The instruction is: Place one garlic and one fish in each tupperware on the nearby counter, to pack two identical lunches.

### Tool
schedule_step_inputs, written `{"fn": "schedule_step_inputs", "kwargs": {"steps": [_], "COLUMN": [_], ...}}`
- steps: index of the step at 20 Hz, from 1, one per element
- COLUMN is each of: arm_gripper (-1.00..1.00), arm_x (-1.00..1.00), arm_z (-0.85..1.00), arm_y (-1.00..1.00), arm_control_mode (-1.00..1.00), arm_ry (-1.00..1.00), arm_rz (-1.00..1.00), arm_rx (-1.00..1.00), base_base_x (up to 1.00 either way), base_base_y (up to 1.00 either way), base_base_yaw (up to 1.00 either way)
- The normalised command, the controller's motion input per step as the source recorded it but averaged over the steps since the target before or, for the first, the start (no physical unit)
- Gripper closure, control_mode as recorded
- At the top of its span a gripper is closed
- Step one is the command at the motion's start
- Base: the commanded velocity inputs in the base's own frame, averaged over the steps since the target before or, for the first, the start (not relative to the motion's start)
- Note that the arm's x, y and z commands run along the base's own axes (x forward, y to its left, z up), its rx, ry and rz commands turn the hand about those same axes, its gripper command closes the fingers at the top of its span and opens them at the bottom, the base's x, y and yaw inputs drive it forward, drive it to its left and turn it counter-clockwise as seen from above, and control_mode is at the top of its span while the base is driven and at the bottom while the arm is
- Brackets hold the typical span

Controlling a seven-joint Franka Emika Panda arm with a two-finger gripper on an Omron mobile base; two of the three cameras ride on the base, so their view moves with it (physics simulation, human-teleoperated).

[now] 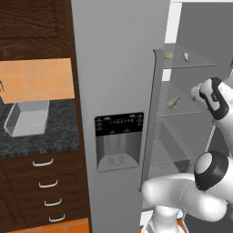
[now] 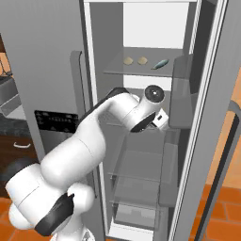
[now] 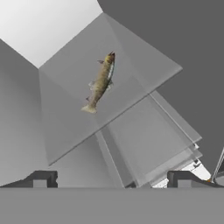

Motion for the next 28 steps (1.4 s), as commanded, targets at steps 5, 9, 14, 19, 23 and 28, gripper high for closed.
{"fn": "schedule_step_inputs", "kwargs": {"steps": [5,9,14,19,23,28], "arm_gripper": [-1.0,-1.0,-1.0,-1.0,-1.0,-1.0], "arm_x": [0.53,0.86,0.78,0.51,0.57,0.56], "arm_z": [-0.15,-0.29,-0.19,-0.12,-0.31,-0.21], "arm_y": [0.0,0.0,-0.18,-0.4,0.0,0.0], "arm_control_mode": [-1.0,-1.0,-1.0,-1.0,-1.0,-1.0], "arm_ry": [0.0,0.0,0.03,0.01,0.0,0.08], "arm_rz": [-0.02,-0.04,-0.01,0.0,0.0,0.0], "arm_rx": [0.0,-0.01,0.0,0.0,0.0,0.0], "base_base_x": [0.0,0.0,0.0,0.0,0.0,0.0], "base_base_y": [0.0,0.0,0.0,0.0,0.0,0.0], "base_base_yaw": [0.0,0.0,0.0,0.0,0.0,0.0]}}
